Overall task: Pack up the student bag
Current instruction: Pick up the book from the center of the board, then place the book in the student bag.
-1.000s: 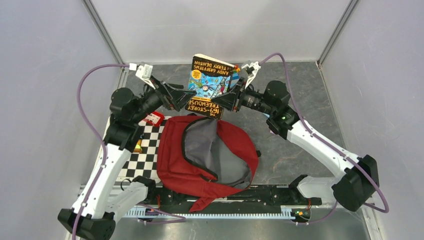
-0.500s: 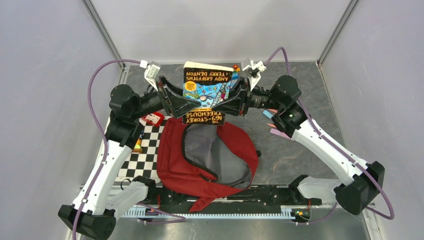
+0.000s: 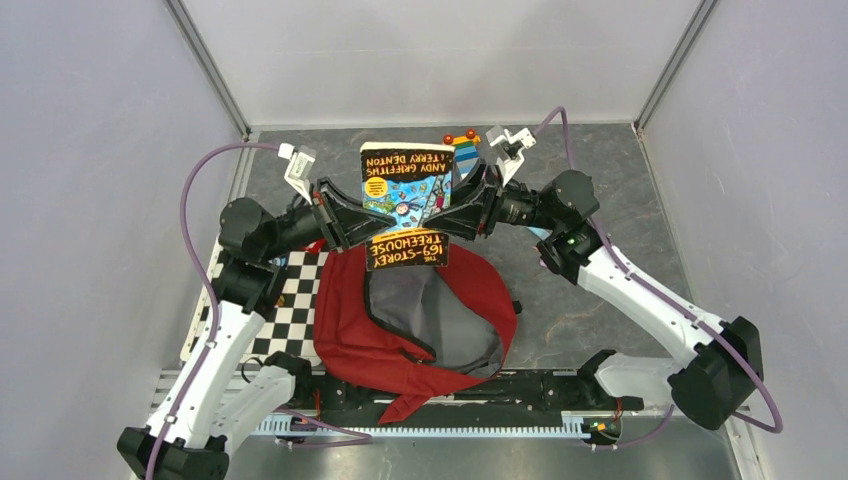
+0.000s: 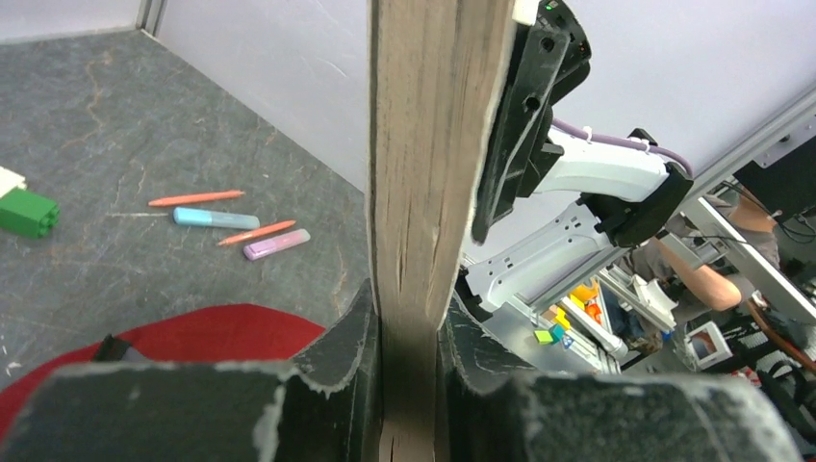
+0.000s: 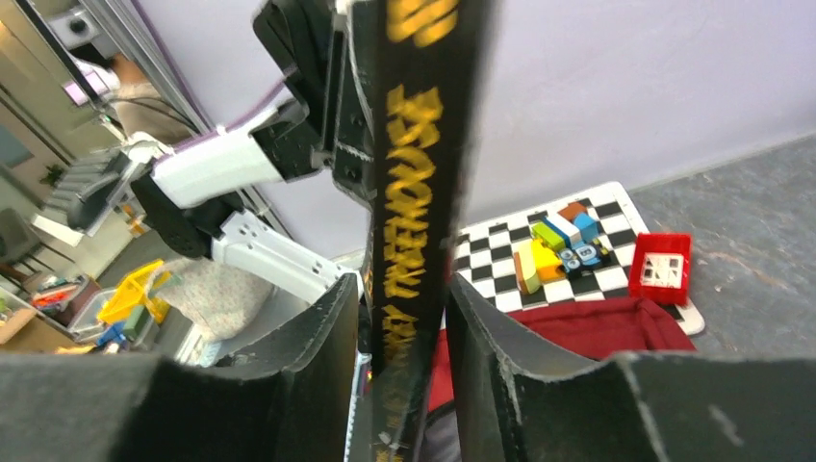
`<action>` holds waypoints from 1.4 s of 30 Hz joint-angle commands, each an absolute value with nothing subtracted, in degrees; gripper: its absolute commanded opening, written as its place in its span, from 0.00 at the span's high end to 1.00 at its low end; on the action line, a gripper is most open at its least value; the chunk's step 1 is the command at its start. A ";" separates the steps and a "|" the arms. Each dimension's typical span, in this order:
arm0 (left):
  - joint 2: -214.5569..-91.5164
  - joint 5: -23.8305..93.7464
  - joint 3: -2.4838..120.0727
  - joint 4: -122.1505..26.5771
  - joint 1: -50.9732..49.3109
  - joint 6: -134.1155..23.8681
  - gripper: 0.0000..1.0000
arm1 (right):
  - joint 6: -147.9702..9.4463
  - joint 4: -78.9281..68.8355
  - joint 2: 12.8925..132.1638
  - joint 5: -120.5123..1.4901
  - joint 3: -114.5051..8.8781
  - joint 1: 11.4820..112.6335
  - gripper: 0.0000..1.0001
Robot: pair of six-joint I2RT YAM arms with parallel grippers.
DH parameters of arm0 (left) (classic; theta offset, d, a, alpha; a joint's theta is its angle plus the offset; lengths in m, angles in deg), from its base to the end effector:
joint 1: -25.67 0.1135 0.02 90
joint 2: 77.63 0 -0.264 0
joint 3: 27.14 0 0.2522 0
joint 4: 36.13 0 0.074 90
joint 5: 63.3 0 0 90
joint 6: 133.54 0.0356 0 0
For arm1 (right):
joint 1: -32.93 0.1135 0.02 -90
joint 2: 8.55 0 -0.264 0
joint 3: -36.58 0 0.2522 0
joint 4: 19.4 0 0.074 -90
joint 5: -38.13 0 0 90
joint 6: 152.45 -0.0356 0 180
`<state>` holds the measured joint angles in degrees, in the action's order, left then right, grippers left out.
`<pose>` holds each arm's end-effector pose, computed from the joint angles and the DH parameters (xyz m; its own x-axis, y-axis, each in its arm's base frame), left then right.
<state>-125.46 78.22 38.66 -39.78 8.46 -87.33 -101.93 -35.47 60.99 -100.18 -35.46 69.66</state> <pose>0.1597 -0.0786 0.4108 -0.4582 -0.3088 -0.8334 0.8194 0.2164 -0.5307 0.2023 0.1841 0.4030 -0.4166 0.2168 -0.8829 -0.9072 -0.0364 0.4192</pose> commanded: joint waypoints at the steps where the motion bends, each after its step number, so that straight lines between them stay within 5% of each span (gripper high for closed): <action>1: -122.87 73.39 36.21 -35.65 8.57 -90.80 0.98 | -116.04 -59.57 63.20 -98.62 -34.65 69.95 0.56; 6: -121.06 69.90 33.47 -35.40 8.60 -91.30 0.98 | -116.15 -60.20 65.80 -99.02 -36.66 71.16 0.58; 9: -120.17 68.05 32.51 -36.71 8.57 -90.09 0.96 | -111.86 -54.32 64.77 -97.82 -36.79 71.25 0.87; 10: -120.19 67.40 32.74 -39.55 8.64 -88.45 0.85 | -109.07 -50.20 63.77 -96.23 -36.83 71.21 0.94; 13: -120.47 63.64 33.60 -52.17 8.62 -80.84 0.27 | -98.46 -31.63 60.27 -86.78 -38.37 71.16 1.00; 16: -120.05 57.67 32.19 -61.52 8.49 -75.49 0.07 | -89.90 -14.20 56.94 -72.20 -40.80 71.09 1.00; 25: -121.17 32.63 34.90 -79.99 -8.50 -78.10 0.04 | -84.29 8.17 46.31 -43.19 -36.85 70.99 1.00; 33: -137.87 11.07 44.48 -90.02 -32.32 -87.94 0.01 | -85.84 16.61 39.99 -38.85 -32.49 70.99 1.00; 42: -158.22 -5.62 59.82 -107.57 -41.65 -88.36 0.00 | -89.02 15.78 36.88 -45.80 -28.53 71.00 1.00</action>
